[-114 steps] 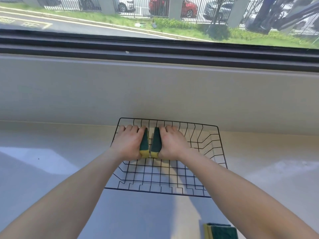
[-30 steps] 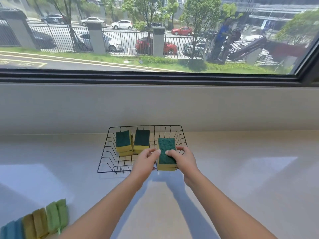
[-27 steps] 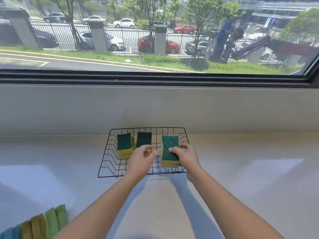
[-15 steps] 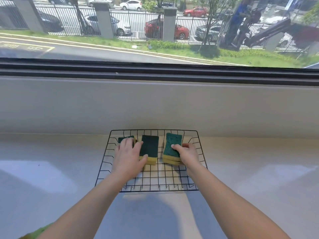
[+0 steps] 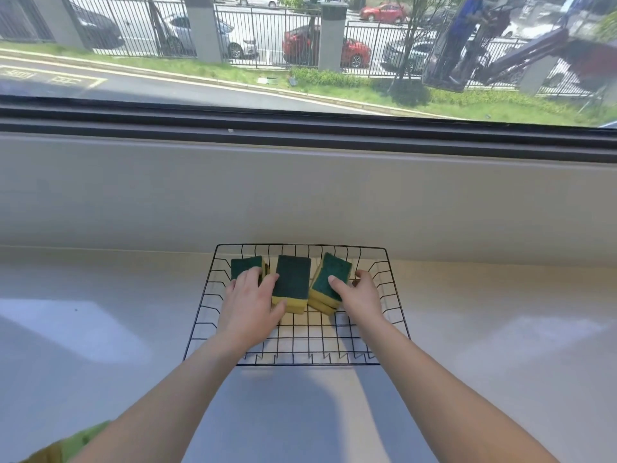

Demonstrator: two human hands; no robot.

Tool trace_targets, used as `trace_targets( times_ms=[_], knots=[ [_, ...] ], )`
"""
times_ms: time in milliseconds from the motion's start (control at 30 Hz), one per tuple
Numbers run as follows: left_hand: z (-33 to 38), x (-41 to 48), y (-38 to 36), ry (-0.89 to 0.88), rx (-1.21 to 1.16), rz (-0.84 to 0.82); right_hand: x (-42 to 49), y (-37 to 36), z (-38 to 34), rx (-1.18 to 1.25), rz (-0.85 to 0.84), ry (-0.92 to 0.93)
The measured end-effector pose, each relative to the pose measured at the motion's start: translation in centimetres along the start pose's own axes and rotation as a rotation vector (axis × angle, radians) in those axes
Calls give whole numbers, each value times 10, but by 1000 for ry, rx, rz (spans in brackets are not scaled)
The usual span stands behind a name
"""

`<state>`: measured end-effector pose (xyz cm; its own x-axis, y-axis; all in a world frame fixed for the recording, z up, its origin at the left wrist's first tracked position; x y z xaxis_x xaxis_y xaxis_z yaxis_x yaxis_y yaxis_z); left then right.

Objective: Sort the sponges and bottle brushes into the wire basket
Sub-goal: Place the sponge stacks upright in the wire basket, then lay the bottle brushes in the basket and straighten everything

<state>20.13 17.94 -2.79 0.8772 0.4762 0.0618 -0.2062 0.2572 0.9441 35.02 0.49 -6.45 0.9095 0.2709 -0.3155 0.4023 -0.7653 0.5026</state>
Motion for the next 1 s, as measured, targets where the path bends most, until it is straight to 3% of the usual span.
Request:
trace_targets(
  times_ms=[300,667,1000],
  knots=[
    [4,-30,23,23,5,7,-42,26,-19,-202,91,164],
    [-4,-101,62,63,15,48,-121,16,-50,-528,-46,438],
    [-53,-181,80,160,43,71,-188,-34,-81,-647,-110,662]
  ],
)
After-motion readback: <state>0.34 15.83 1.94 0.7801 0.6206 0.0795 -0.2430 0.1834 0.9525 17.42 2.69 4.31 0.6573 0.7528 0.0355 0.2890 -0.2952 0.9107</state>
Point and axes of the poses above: each hand's wrist, its own x-axis towards the middle knuckle, its own y-axis out of the back of the hand, z = x × y, the point moved 5 cm from there along x, towards the middle knuckle, and after that the axes turned 6 degrees about -x, right-handed, at the moved point
